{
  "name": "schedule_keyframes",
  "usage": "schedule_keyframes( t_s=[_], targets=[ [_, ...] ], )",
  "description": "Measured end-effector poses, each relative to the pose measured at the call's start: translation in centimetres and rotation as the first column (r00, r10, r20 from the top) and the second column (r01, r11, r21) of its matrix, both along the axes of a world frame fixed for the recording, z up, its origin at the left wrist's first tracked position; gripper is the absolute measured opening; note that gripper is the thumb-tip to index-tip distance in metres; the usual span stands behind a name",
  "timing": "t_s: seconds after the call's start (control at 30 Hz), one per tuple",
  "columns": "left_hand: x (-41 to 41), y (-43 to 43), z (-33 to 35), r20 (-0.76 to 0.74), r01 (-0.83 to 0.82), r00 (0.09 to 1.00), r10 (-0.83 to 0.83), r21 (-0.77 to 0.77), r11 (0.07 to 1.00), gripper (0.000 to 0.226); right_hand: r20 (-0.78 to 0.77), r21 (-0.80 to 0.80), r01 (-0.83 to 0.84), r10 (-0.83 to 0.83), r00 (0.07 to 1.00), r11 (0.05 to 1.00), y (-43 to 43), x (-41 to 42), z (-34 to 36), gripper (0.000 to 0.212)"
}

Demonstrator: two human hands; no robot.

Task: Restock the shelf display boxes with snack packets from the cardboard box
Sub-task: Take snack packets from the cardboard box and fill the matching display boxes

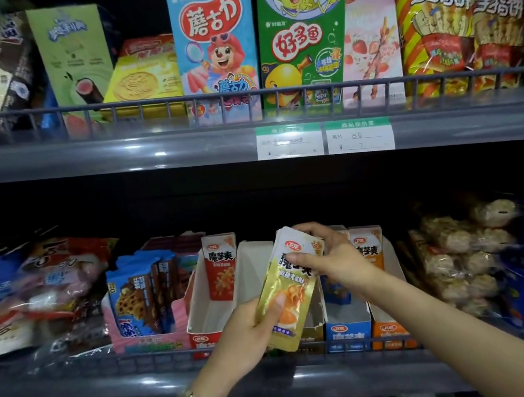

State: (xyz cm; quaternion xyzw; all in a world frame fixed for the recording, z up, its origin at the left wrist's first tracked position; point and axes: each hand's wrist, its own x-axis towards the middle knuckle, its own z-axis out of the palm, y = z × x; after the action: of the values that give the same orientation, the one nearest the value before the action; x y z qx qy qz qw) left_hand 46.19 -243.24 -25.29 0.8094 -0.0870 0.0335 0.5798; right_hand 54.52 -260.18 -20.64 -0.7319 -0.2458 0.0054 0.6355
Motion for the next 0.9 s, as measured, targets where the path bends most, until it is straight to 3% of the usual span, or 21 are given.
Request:
schedule_keyframes(
  t_s=[0.13,0.37,0.47,0.6,0.73,0.83,0.9],
  targets=[
    [-0.2,0.5,0.2,0.083,0.014,0.996,-0.009,-0.052,0.999,0.032,-0.006,-0.083,-0.018,0.018,1.0,0.996,0.1,-1.0,0.8,0.045],
    [0.2,0.2,0.4,0.198,0.077,0.979,-0.047,-0.151,0.986,0.029,-0.213,-0.093,-0.179,0.156,0.964,0.979,-0.6,-0.4,1.6,0.047],
    [1.0,0.3,0.1,0.175,0.111,0.981,-0.089,-0.118,0.987,0.032,-0.258,-0.076,-0.206,0.18,0.949,0.976,-1.3,0.4,2.0,0.045],
    [3.1,1.0,-0.3,0.143,0.043,0.988,-0.055,0.091,0.995,0.044,-0.088,-0.17,-0.006,-0.01,0.996,0.985,-2.1,1.9,2.1,0.054],
    [4.7,1.6,-0.8,0.155,-0.034,0.987,-0.038,0.433,0.901,0.06,0.07,-0.122,0.291,-0.285,0.956,0.949,-3.1,3.7,2.9,0.034],
    [4.9,1.7,-2.2,0.028,0.075,0.994,-0.107,0.54,0.838,0.086,0.244,-0.199,0.338,-0.288,0.926,0.92,-3.1,4.8,2.8,0.035],
    [5.1,1.7,-3.0,0.031,0.076,0.993,-0.114,0.57,0.818,0.091,0.302,-0.266,0.323,-0.239,0.923,0.908,-2.6,5.4,2.1,0.037]
  ],
)
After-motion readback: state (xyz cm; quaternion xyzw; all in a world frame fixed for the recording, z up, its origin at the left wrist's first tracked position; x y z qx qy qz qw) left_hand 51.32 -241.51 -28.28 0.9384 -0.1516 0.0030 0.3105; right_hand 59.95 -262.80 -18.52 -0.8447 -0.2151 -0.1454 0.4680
